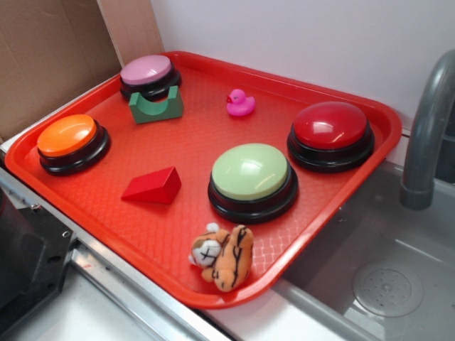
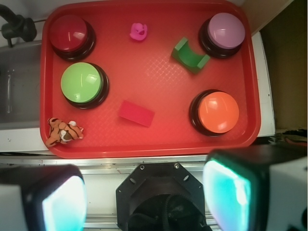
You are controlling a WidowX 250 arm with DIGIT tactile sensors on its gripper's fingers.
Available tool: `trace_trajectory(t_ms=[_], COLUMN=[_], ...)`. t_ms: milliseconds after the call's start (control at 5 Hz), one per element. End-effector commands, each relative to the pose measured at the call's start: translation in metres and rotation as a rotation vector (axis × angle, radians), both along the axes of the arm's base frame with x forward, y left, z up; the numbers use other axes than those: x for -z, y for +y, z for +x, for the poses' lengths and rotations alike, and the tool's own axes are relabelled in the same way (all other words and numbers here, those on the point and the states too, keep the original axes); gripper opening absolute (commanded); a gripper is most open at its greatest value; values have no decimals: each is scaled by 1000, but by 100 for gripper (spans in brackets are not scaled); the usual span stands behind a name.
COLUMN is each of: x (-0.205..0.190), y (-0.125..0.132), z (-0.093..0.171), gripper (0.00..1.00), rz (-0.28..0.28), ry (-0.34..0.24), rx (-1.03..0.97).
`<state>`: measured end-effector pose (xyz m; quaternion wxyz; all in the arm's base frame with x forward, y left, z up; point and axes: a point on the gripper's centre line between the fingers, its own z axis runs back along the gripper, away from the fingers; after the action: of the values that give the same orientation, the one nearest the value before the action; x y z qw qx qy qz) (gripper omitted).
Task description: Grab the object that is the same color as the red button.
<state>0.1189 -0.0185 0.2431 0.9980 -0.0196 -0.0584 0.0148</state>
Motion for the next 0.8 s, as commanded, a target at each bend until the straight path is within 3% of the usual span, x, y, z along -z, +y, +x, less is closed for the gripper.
trace_trajectory(t_ms=[0, 200, 600], x=[0, 10, 67], y=[0, -20, -35], z=[0, 18, 35], gripper=[100, 100, 100], rz=[0, 40, 35], ry=[0, -12, 37], rx=[0, 250, 751])
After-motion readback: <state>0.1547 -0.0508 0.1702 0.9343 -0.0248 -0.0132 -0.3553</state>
